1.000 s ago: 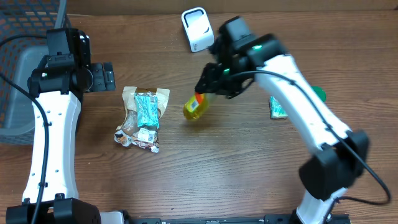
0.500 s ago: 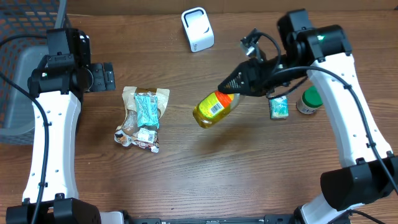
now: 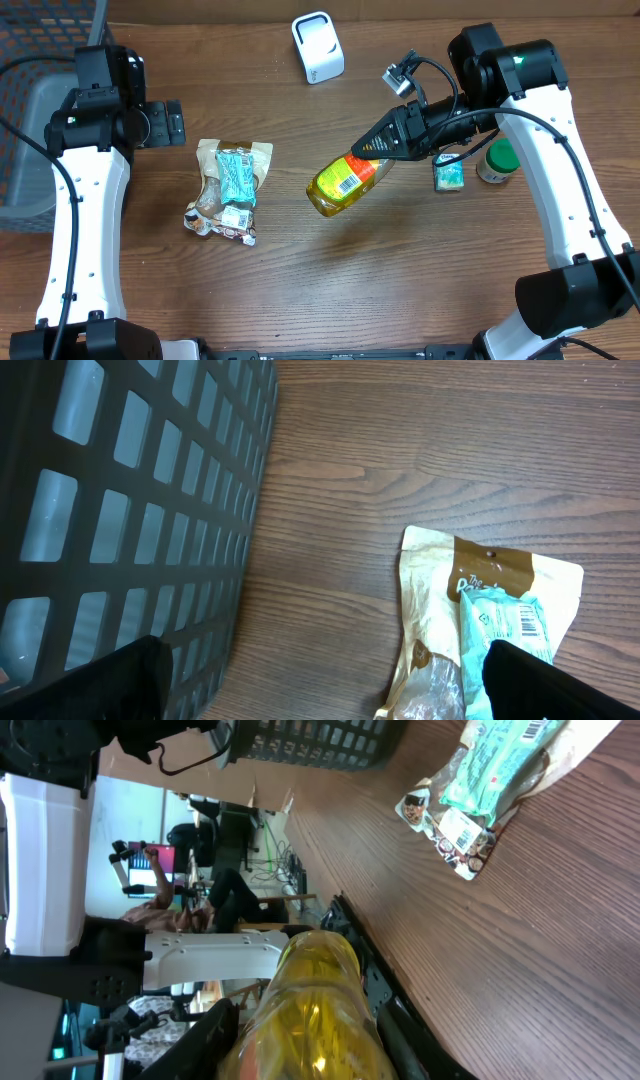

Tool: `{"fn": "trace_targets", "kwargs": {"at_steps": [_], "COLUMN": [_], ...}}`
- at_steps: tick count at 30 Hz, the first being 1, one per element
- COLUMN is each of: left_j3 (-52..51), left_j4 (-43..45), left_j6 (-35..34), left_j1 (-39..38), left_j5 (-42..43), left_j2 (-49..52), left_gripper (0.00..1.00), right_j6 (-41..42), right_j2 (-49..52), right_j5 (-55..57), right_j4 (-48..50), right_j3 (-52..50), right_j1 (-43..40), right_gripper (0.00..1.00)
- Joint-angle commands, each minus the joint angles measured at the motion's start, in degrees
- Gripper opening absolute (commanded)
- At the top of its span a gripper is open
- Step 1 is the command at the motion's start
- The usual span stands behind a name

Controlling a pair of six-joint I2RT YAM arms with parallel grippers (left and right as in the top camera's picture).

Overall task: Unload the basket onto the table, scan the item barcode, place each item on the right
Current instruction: 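Lift the yellow bottle with the right gripper and carry it right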

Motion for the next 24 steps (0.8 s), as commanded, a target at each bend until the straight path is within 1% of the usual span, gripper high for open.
{"fn": "trace_targets", "kwargs": {"at_steps": [1,24], "left_j3": [1.29,1.29], "left_j4": [0.20,0.20], "left_j6": [1.07,1.07], "left_j1": [-0.39,-0.39], "left_j5": [-0.31,-0.31], "left_j2": [-0.87,-0.87], "left_gripper": [0.99,0.99], "right_j6": [-1.05,-1.03], "right_j2": [-1.92,-1.90], "right_j5": [-3.30,-3.26], "right_j4": [-0.11,0.59], "right_j3": [1.60,1.60], "right_j1": [0.04,0.11], "right_gripper": [0.39,0.39]}}
